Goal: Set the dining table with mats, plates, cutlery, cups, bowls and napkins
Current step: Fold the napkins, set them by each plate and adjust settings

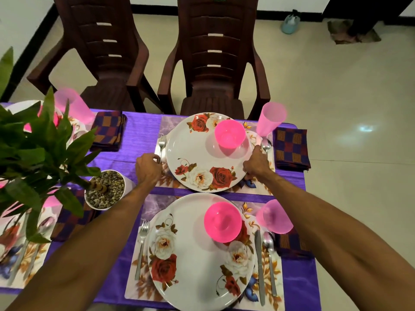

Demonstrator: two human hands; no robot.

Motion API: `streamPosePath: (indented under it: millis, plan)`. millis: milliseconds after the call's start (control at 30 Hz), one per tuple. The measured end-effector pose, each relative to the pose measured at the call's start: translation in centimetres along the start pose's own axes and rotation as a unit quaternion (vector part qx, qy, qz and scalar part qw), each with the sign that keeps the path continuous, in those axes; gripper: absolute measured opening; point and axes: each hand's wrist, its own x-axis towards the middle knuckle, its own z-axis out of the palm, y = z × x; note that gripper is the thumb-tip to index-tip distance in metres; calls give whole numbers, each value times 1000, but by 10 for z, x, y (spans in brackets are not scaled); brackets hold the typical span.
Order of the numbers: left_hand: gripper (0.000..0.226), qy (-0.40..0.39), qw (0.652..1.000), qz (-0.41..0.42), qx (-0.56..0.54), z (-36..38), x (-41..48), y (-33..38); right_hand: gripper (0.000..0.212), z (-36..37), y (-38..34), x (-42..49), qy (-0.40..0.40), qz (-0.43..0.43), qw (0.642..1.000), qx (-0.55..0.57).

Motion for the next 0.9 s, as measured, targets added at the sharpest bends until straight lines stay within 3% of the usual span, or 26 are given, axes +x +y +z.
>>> streamPosePath:
  millis: [900]
  plan:
    - [24,7,1000,0,-10,-6,-10,4,73,-1,2,0,-16,-3,1000,-3]
